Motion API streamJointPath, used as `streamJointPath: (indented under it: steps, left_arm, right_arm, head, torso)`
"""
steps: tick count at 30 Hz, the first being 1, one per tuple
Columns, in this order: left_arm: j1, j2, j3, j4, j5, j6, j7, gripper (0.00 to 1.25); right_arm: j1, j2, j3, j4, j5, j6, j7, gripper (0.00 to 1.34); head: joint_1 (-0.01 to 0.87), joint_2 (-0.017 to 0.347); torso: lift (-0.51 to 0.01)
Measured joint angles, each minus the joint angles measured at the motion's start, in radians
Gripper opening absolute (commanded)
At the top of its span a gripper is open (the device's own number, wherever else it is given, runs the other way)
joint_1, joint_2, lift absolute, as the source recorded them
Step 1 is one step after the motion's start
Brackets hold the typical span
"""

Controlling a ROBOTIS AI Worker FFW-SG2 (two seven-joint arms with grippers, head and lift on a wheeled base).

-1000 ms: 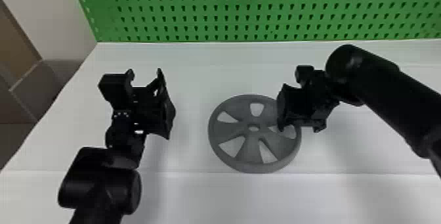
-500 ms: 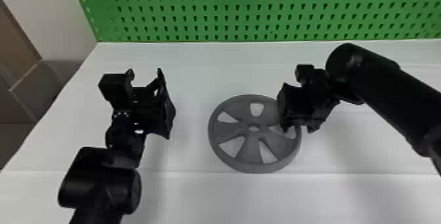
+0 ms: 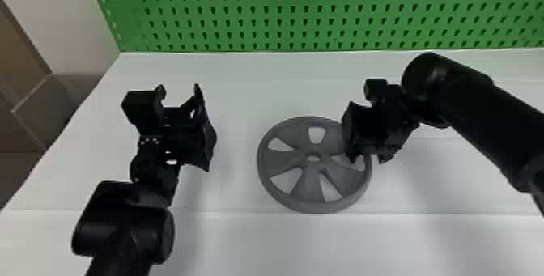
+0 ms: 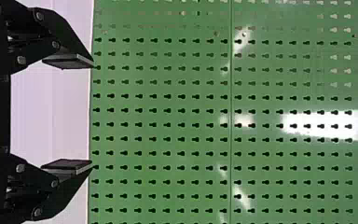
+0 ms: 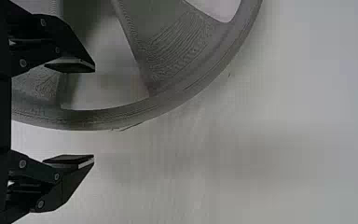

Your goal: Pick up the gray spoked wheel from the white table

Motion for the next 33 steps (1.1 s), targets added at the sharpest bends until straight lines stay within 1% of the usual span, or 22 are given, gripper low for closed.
streamJointPath:
  steps: [6,7,9,11,15,17,19,21,24,25,27,28,33]
  left_arm:
    - [0.000,0.000,0.000,0.000,0.000,0.000,0.000,0.76]
    - [0.000,0.000,0.000,0.000,0.000,0.000,0.000,0.76]
    - [0.000,0.000,0.000,0.000,0.000,0.000,0.000,0.76]
    - [0.000,0.000,0.000,0.000,0.000,0.000,0.000,0.76]
    - [0.000,0.000,0.000,0.000,0.000,0.000,0.000,0.76]
    - [-0.001,0.000,0.000,0.000,0.000,0.000,0.000,0.76]
    - [-0.002,0.000,0.000,0.000,0.000,0.000,0.000,0.76]
    - [-0.002,0.000,-0.001,0.000,-0.001,0.000,0.000,0.76]
    - [-0.003,0.000,-0.001,0.000,-0.001,0.001,0.001,0.76]
    - [-0.003,0.000,-0.001,0.000,-0.001,0.001,0.001,0.76]
    - [-0.003,0.000,-0.001,0.000,-0.001,0.001,0.001,0.76]
    - [-0.003,0.000,-0.001,0.000,-0.001,0.001,0.002,0.76]
    - [-0.003,0.000,-0.002,0.001,-0.002,0.001,0.002,0.76]
  right_arm:
    - [0.000,0.000,-0.001,0.000,0.000,0.001,0.000,0.77]
    - [0.000,0.000,-0.001,0.000,0.000,0.001,0.000,0.75]
    - [0.000,0.000,-0.001,0.000,0.000,0.001,0.000,0.69]
    - [0.000,-0.001,-0.001,0.000,0.000,0.001,0.000,0.58]
    - [0.000,-0.001,-0.001,0.000,0.000,0.003,0.000,0.53]
    - [0.000,-0.001,-0.001,0.000,0.000,0.006,0.000,0.47]
    - [0.000,0.000,-0.001,0.000,0.000,0.009,0.000,0.35]
    - [0.000,0.000,0.000,0.000,0.001,0.013,0.000,0.27]
    - [0.000,0.001,-0.001,0.000,0.004,0.019,0.000,0.25]
    - [0.000,0.002,-0.002,0.000,0.006,0.021,0.000,0.22]
    - [-0.001,0.002,-0.006,0.000,0.011,0.025,0.000,0.10]
    - [-0.002,0.002,-0.008,0.000,0.013,0.027,0.000,0.07]
    - [-0.004,0.002,-0.017,0.000,0.022,0.033,0.000,0.07]
  head:
    - [0.779,0.089]
    - [0.779,0.089]
    - [0.779,0.089]
    - [0.779,0.089]
    - [0.779,0.089]
    - [0.779,0.089]
    - [0.779,0.089]
    - [0.779,0.089]
    - [0.779,0.089]
    - [0.779,0.089]
    - [0.779,0.089]
    - [0.779,0.089]
    - [0.779,0.089]
  torso:
    - [-0.074]
    - [-0.074]
    - [-0.074]
    - [-0.074]
    - [-0.074]
    - [-0.074]
    - [-0.074]
    - [-0.074]
    - [-0.074]
    - [-0.074]
    - [-0.074]
    - [-0.074]
    - [-0.074]
